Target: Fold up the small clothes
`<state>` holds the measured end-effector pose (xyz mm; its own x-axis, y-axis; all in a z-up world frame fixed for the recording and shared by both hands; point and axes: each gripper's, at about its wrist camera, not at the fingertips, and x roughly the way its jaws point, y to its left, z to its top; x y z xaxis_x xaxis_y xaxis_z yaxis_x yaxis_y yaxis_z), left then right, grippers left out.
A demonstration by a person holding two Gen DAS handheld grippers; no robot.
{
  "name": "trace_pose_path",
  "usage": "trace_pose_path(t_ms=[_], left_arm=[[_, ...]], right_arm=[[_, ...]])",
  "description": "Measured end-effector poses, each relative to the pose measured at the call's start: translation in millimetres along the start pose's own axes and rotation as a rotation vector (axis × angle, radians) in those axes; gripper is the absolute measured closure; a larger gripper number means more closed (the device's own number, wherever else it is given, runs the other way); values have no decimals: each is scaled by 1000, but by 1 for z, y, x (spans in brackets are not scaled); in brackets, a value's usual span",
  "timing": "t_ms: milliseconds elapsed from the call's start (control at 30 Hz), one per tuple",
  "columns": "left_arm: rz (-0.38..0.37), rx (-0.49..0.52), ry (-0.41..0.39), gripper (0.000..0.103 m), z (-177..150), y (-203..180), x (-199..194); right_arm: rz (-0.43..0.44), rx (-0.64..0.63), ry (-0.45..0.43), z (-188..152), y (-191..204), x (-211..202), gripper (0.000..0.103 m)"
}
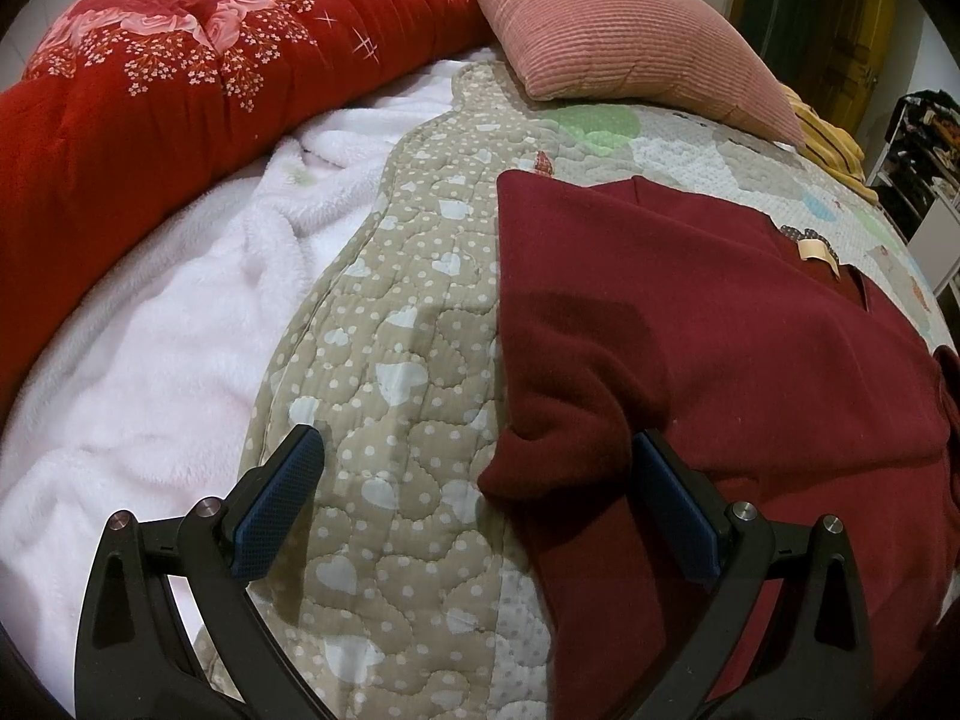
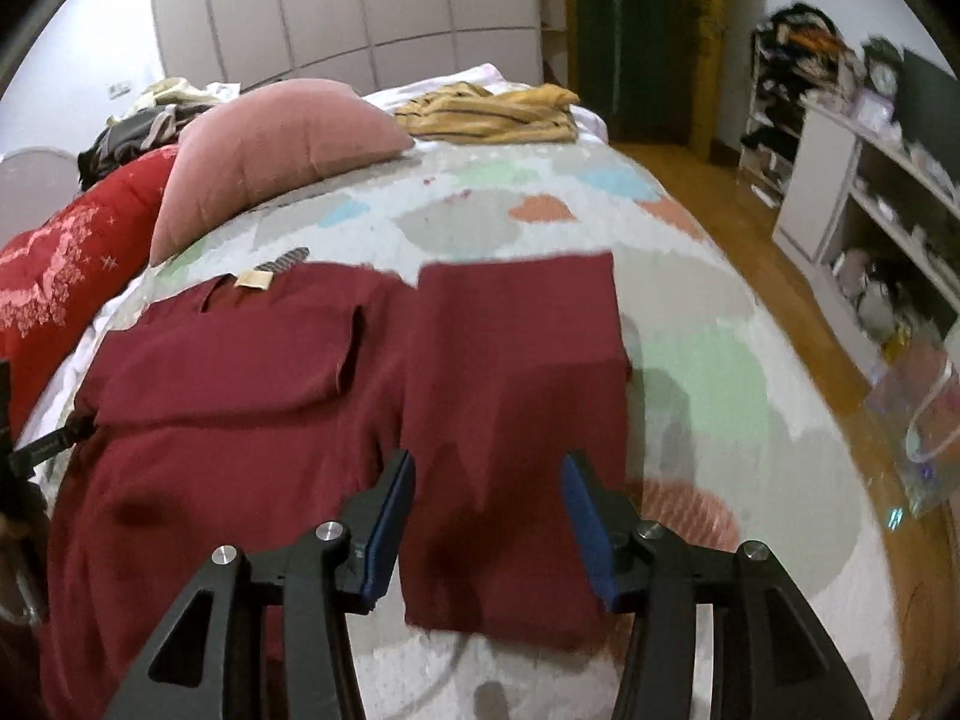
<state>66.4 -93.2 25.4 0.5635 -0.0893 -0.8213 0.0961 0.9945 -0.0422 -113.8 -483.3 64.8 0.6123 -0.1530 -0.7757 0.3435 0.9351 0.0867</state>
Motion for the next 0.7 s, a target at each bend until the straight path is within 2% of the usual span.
trace_pose_path(t_ms=[67,167,200,267,367,467,567,633,700], left_arm=[[-1,-1,0,1,0,0,0],[1,0,-1,1,0,0,0],[1,0,-1,1,0,0,0],[2,0,-3,1,0,0,0],[1,-1,-3,1,0,-1,0],[4,1,-6,1,-1,-1,0],[4,2,-8,1,-1,-1,0],[9,3,-11,1,-1,-1,0],[10,3,-11,1,-1,-1,0]], right_arm=[[40,41,27,-10,-4,2,53],[55,55,36,-23,-2,0,52],[48,57,26,-28,-1,-4,51],[22,60,11,-36,-3,-9,41],[-24,79,-12,-44,-11,-14,40],[-39,193,-31,-48,-36,-15,40],[-34,250,5,-49,-49,2,39],[-36,240,-16,-50,-48,10,39],[-43,189,-36,-47,-40,12,58]])
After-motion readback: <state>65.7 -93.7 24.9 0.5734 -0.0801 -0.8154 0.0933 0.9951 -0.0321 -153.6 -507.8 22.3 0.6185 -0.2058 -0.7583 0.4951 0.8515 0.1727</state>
